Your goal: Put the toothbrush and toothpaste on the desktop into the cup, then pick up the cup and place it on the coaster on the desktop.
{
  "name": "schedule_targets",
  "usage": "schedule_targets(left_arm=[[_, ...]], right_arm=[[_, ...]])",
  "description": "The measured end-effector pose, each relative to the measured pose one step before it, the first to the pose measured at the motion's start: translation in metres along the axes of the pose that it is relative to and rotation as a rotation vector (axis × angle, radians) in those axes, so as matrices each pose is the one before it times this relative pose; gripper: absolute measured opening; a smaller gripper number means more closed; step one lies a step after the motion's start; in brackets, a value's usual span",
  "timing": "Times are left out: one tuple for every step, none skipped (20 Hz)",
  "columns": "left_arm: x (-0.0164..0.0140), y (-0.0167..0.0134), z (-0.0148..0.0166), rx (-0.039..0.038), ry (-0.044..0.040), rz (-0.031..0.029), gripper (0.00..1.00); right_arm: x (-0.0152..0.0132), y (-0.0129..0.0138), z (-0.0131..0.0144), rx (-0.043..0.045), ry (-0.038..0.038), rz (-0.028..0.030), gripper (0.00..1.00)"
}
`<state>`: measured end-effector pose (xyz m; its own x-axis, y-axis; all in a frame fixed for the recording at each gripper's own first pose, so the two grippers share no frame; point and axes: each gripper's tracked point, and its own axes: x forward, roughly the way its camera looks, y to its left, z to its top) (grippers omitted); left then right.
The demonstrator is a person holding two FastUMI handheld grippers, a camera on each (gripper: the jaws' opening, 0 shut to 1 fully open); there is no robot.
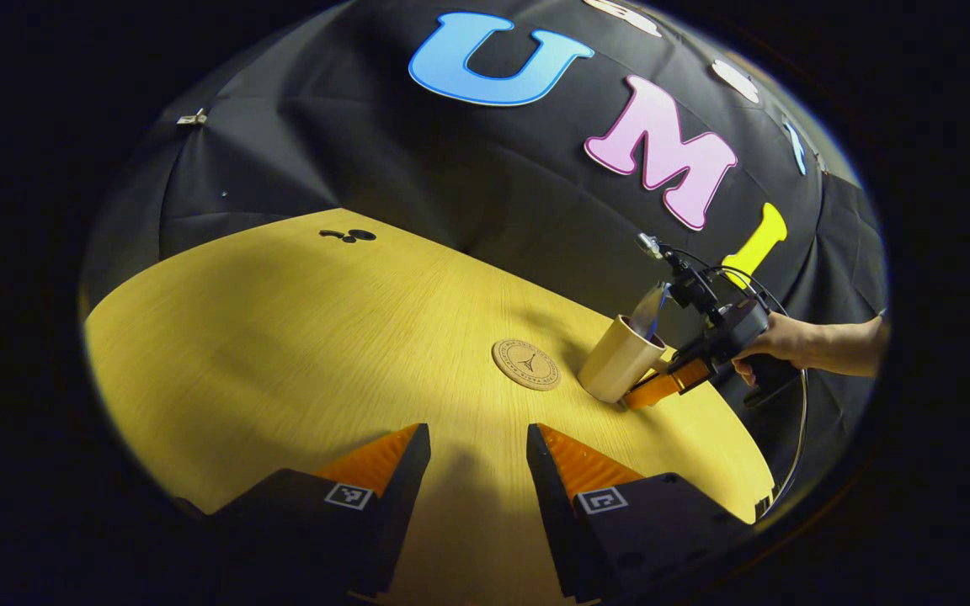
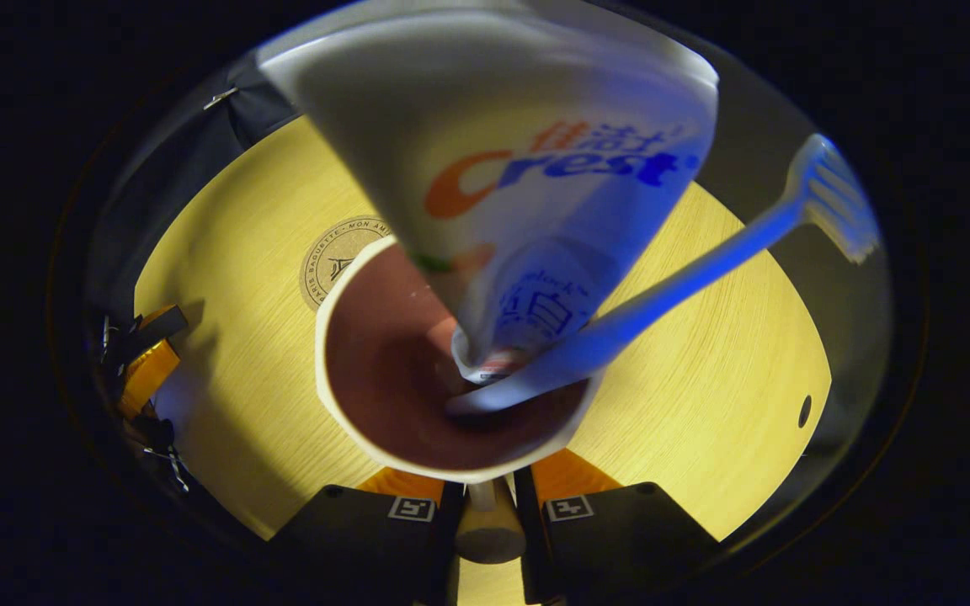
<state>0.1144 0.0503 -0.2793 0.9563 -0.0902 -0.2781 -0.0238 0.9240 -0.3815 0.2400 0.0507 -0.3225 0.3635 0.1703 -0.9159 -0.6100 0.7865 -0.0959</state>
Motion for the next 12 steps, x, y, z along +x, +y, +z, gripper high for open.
schedule_targets(left_arm=[[-0.00084, 0.00072, -0.00075, -0.00455, 0.00006, -0.00093, 0.73], [-0.00076, 0.00091, 0.00154, -0.00272, -0.00082, -0.00093, 0.73], [0.00073, 0.00115, 0.00048, -0.00015, -0.00248, -0.00062, 0.73], [-0.00031, 0.00155, 0.00206, 0.00125, -0.00136, -0.00202, 0.73], [-0.0004, 0.00139, 0.00073, 0.00269, -0.00224, 0.00068, 0.73], [-0.00012, 0.00178, 0.00254, 0.00353, -0.00223, 0.00039, 0.73], [-0.00108, 0.00168, 0.00087, 0.00397, -0.00326, 0.00021, 0.73], [-0.00121, 0.00164, 0.00265, 0.00351, -0.00443, 0.00068, 0.73], [-0.00056, 0.00154, 0.00119, 0.00332, -0.00356, 0.00075, 0.73], [-0.00007, 0.00217, 0.00165, 0.00219, -0.00298, -0.00083, 0.73], [-0.00125, 0.00134, 0.00084, 0.00065, -0.00178, -0.00045, 0.73], [-0.00088, 0.00131, 0.00172, -0.00133, -0.00166, -0.00144, 0.73]], right_arm=[[-0.00229, 0.00209, 0.00162, 0.0028, -0.00414, 0.00235, 0.33], [-0.00232, 0.00268, 0.0023, 0.00279, -0.00714, 0.00213, 0.33], [-0.00191, 0.00224, 0.00372, 0.00293, -0.00724, 0.00291, 0.33], [-0.00148, 0.00363, 0.00413, 0.00388, -0.01171, 0.00459, 0.33], [-0.00176, 0.00401, 0.00433, 0.00821, -0.00768, 0.00551, 0.33], [-0.00017, 0.00425, 0.00385, 0.00062, -0.00824, 0.00372, 0.33], [-0.00058, 0.00444, 0.00449, -0.00746, -0.00604, 0.00205, 0.33], [0.00028, 0.00498, 0.00357, -0.00576, 0.00075, 0.0038, 0.32], [0.00076, 0.006, 0.00546, -0.0066, -0.00629, 0.00734, 0.32], [0.00159, 0.00615, 0.00414, -0.00628, -0.00097, 0.00729, 0.37], [0.00198, 0.00467, 0.00481, -0.00866, -0.00079, 0.0039, 0.33], [0.00248, 0.00562, 0.00358, -0.00917, -0.0001, 0.0027, 0.33]])
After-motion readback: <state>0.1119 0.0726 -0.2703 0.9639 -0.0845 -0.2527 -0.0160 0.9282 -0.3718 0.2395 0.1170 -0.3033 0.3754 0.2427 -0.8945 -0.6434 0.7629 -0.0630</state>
